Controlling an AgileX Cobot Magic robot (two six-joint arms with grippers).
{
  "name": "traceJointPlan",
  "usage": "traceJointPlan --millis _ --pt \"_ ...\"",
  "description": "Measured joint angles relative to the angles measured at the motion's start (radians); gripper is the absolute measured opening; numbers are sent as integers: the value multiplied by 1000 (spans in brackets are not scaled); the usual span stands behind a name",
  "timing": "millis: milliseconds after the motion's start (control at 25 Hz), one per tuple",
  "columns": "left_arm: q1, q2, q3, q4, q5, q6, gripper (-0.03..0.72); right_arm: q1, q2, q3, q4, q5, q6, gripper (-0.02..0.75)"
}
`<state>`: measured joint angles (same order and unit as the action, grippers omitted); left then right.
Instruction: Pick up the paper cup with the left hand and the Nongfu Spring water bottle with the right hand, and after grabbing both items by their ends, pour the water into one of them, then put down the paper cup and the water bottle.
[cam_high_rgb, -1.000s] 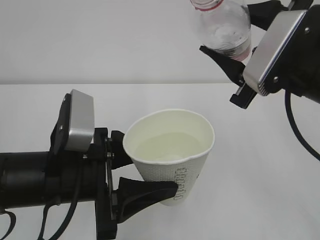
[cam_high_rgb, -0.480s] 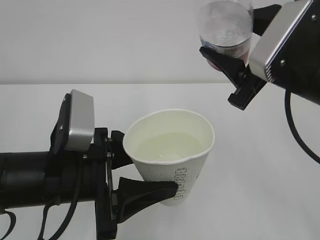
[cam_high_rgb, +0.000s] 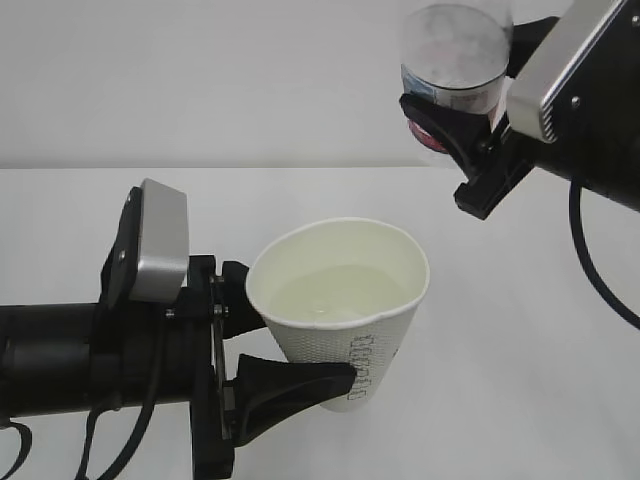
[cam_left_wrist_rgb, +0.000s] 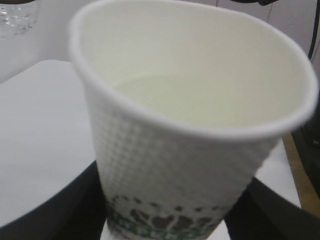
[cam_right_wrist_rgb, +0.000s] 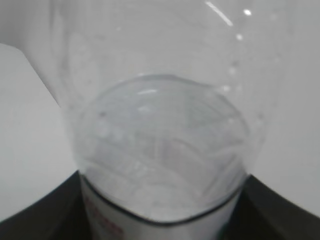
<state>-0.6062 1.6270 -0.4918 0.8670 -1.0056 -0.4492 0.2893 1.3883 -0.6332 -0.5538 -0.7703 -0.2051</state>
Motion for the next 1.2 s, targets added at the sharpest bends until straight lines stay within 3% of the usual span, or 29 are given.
traceJointPlan --millis 360,1200 --pt "0 0 0 0 0 0 486 0 0 0 0 4 126 484" --pt "0 0 0 -26 0 0 486 0 0 0 3 48 212 484"
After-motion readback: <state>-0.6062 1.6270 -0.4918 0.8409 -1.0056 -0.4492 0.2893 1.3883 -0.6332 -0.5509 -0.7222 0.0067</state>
